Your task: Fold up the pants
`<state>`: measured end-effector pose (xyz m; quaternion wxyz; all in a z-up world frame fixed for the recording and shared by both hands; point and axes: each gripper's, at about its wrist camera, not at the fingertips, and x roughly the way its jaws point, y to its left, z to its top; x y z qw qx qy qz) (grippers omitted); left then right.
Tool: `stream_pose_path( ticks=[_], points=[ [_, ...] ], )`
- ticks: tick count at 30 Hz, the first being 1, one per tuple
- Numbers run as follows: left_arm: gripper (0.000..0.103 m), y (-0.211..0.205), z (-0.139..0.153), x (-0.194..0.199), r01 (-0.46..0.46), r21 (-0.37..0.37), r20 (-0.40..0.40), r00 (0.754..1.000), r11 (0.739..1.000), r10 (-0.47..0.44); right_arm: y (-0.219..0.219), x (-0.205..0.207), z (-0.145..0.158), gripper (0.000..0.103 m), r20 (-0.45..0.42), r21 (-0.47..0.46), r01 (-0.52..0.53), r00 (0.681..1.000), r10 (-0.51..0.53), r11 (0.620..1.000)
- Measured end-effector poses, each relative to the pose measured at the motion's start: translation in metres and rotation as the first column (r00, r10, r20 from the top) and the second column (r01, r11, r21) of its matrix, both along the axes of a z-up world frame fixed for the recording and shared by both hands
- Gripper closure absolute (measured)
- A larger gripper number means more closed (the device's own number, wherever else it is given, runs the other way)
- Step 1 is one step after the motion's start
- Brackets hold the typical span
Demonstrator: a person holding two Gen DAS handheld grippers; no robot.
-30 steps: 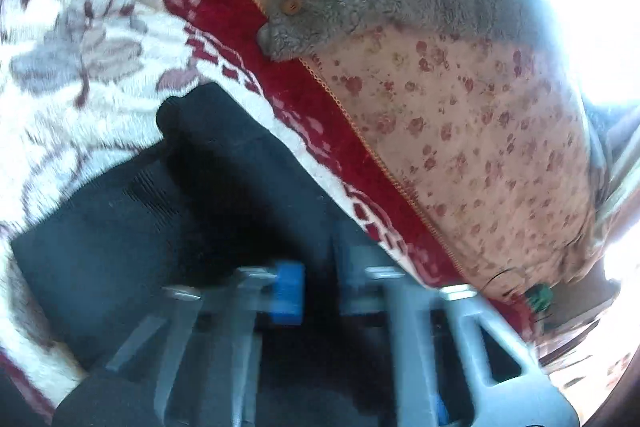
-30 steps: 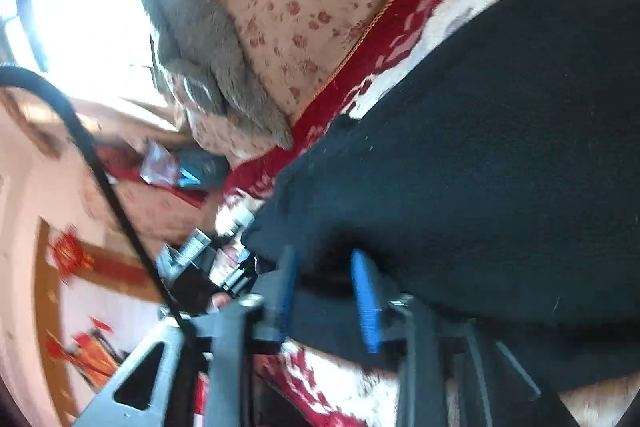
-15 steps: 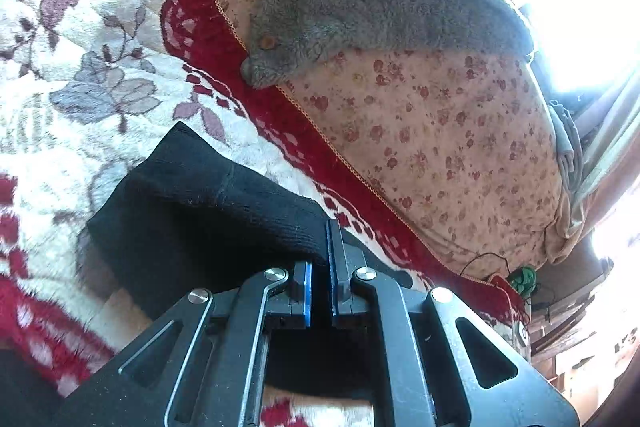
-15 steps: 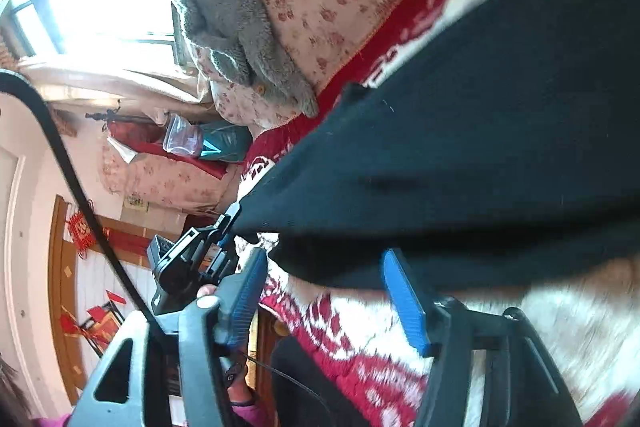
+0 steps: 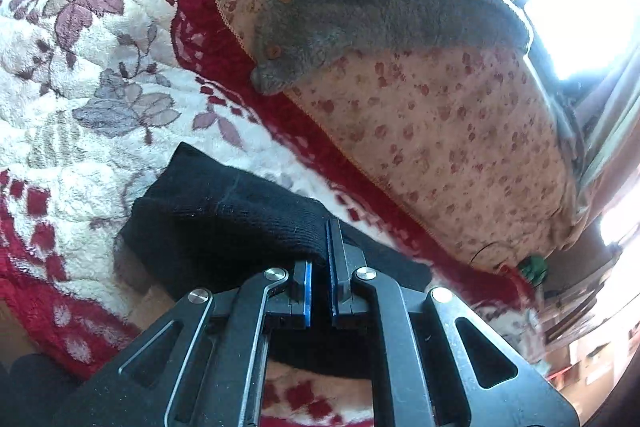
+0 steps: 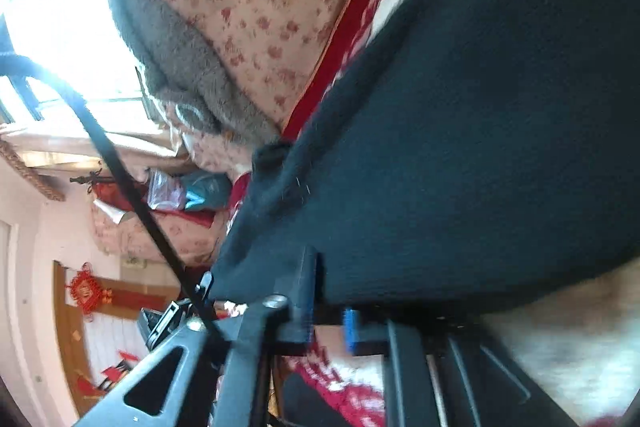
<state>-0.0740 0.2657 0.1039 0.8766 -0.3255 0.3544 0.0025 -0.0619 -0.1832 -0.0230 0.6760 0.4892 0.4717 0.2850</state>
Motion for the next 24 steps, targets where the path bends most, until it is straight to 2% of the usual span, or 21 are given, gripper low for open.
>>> stream_pose_path(
  ticks=[3, 4, 6, 7, 9, 11, 12, 13, 16, 18, 20, 22, 24],
  points=[
    [0.098, -0.014, -0.014, -0.008, -0.014, 0.14, -0.041, 0.999, 0.99, 0.02, -0.016, -0.006, 0.011, 0.096, 0.044, -0.034, 0.029, 0.999, -0.027, 0.999],
    [0.097, -0.023, -0.027, -0.011, -0.018, 0.208, -0.073, 0.997, 0.978, 0.034, -0.017, -0.007, 0.013, 0.096, 0.054, -0.051, 0.022, 0.998, -0.02, 0.998],
    [0.097, -0.03, -0.056, -0.008, -0.001, 0.258, -0.161, 0.986, 0.966, 0.044, -0.016, -0.008, 0.012, 0.096, 0.051, -0.138, 0.002, 0.999, 0.005, 0.99],
    [0.097, -0.03, -0.069, -0.007, 0.002, 0.254, -0.189, 0.981, 0.967, 0.048, -0.015, -0.007, 0.007, 0.096, 0.036, -0.152, -0.005, 0.999, 0.01, 0.988],
    [0.095, -0.02, -0.074, -0.013, -0.022, 0.194, -0.161, 0.985, 0.981, 0.054, -0.013, -0.007, -0.001, 0.096, 0.007, -0.162, -0.041, 0.999, 0.043, 0.986],
    [0.091, -0.011, -0.067, -0.017, -0.032, 0.139, -0.139, 0.989, 0.99, 0.052, -0.011, -0.008, 0.012, 0.092, 0.042, -0.255, -0.065, 0.996, 0.079, 0.965],
    [0.088, -0.006, -0.061, -0.018, -0.037, 0.129, -0.126, 0.991, 0.991, 0.053, -0.01, -0.01, 0.02, 0.087, 0.06, -0.308, -0.086, 0.992, 0.109, 0.948],
    [0.083, -0.001, -0.055, -0.02, -0.049, 0.138, -0.121, 0.991, 0.989, 0.065, -0.009, -0.01, 0.023, 0.081, 0.065, -0.325, -0.1, 0.99, 0.128, 0.94],
    [0.083, 0.01, -0.041, -0.027, -0.089, 0.168, -0.105, 0.989, 0.982, 0.108, -0.01, -0.018, 0.038, 0.066, 0.104, -0.357, -0.157, 0.973, 0.206, 0.921],
    [0.083, 0.011, -0.034, -0.031, -0.116, 0.193, -0.1, 0.985, 0.974, 0.138, -0.013, -0.025, 0.047, 0.063, 0.138, -0.406, -0.159, 0.963, 0.233, 0.9],
    [0.083, 0.009, -0.023, -0.04, -0.152, 0.228, -0.058, 0.984, 0.962, 0.169, -0.027, -0.03, 0.052, 0.063, 0.156, -0.461, -0.118, 0.965, 0.211, 0.88],
    [0.083, 0.004, -0.014, -0.041, -0.156, 0.236, -0.028, 0.985, 0.959, 0.167, -0.044, -0.031, 0.054, 0.063, 0.168, -0.475, -0.077, 0.97, 0.177, 0.877],
    [0.071, -0.004, -0.006, -0.04, -0.141, 0.232, 0.001, 0.989, 0.962, 0.145, -0.067, -0.03, 0.054, 0.062, 0.169, -0.481, -0.013, 0.98, 0.107, 0.876]
  ],
)
